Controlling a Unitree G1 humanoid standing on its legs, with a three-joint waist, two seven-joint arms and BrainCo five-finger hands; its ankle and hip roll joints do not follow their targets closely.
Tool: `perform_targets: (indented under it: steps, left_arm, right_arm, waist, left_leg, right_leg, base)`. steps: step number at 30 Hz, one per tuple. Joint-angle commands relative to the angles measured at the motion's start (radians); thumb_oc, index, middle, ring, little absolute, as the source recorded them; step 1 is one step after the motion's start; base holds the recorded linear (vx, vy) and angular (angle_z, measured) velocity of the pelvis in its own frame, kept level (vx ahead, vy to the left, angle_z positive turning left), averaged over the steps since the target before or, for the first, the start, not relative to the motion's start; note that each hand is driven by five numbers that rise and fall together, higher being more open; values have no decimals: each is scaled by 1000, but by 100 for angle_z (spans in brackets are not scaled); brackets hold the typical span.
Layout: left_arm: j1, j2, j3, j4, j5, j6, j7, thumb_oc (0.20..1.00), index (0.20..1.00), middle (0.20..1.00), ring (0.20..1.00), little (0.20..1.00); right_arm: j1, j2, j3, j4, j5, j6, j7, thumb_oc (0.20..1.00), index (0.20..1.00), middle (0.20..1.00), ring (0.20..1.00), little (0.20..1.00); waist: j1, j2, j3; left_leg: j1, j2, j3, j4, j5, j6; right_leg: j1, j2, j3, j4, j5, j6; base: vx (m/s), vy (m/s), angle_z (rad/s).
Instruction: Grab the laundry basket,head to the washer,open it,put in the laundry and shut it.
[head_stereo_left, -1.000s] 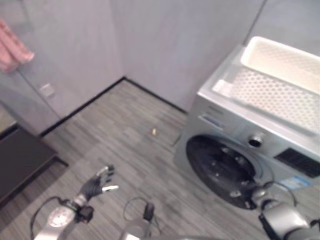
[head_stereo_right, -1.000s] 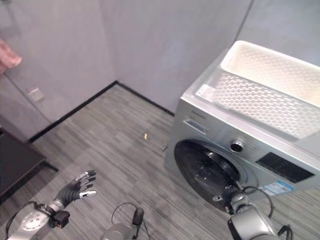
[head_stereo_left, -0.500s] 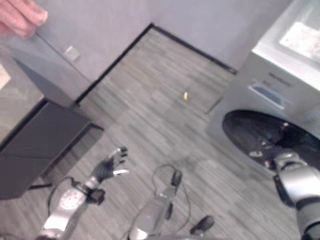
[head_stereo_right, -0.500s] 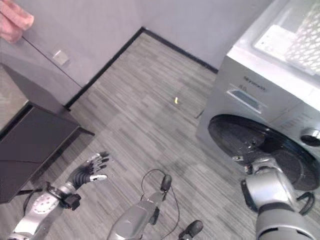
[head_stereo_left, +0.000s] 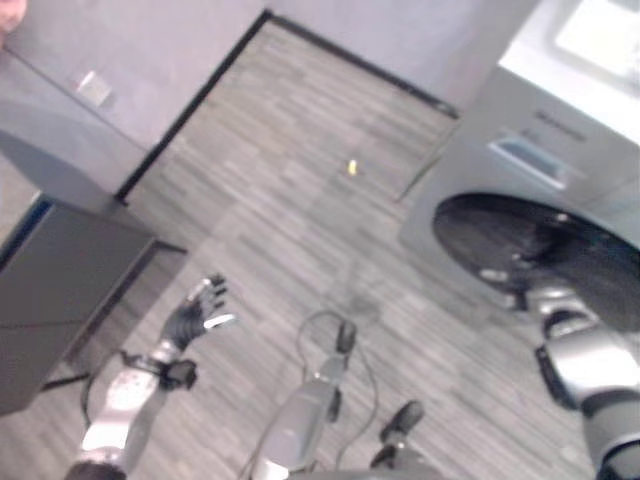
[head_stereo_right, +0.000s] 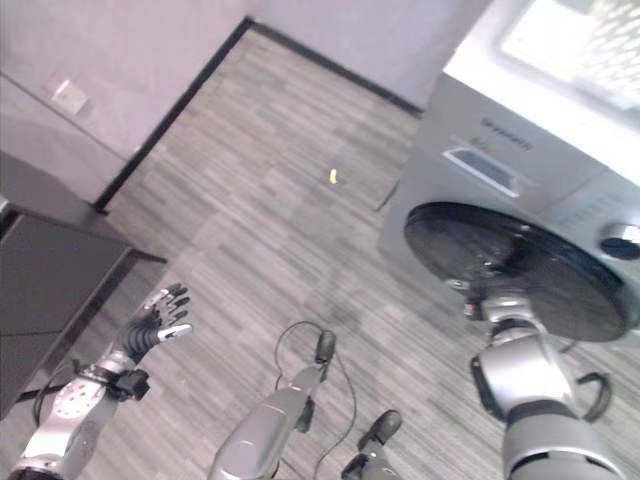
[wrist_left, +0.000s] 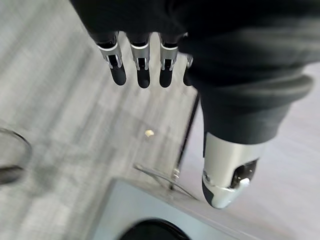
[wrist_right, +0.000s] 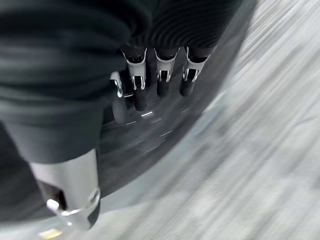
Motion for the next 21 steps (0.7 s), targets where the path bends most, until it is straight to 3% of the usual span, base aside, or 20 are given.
perform_targets:
  steps: [1, 6, 10, 15, 21]
  left_arm:
    - [68, -28, -14, -9, -47, -49, 15, 1000, 1000, 1000, 1000, 1000]
    - [86, -77, 6, 66, -35, -51, 20, 1000, 1000, 1000, 1000, 1000]
    - [89, -110, 13, 169, 12, -52, 36, 1000, 1000, 1000, 1000, 1000]
    - [56, -138, -25, 379, 131, -55, 51, 1000, 1000, 1000, 1000, 1000]
    - [-3, -201, -49, 674, 261, -58, 100, 1000, 1000, 1000, 1000, 1000]
  right_arm:
    - [83, 29, 34, 7, -40, -33, -26, 1000, 1000, 1000, 1000, 1000]
    - [372, 239, 25, -9, -105, -25, -2, 1000, 1000, 1000, 1000, 1000]
    - [536, 318, 59, -25, -181, -13, 32, 1000, 1000, 1000, 1000, 1000]
    - [676, 356, 134, -16, -312, 6, 83, 1000, 1000, 1000, 1000, 1000]
    - [743, 326, 74, 35, -351, 25, 66, 1000, 1000, 1000, 1000, 1000]
  waist:
    - [18, 0, -96]
    - [-1, -22, -126]
    - [-19, -38, -159]
    - [-46, -44, -186]
    - [-69, -32, -197]
  left_leg:
    - [47, 42, -36, -35, -2, -39]
    - [112, 57, -34, -35, -9, -38]
    - [154, 68, -37, -36, -7, -43]
    - [187, 83, -38, -35, 1, -51]
    - [214, 98, -49, -29, 20, -62]
  right_leg:
    - [56, 22, 20, 14, -88, -23]
    - [117, 36, 16, 11, -97, -27]
    - [160, 48, 10, 17, -112, -33]
    - [189, 62, 18, 34, -130, -45]
    - [220, 81, 22, 58, -156, -63]
  base:
    - [-22, -65, -21]
    - [1, -62, -8]
    - [10, -44, -1]
    - [-47, -17, -4]
    - [-68, 4, 0]
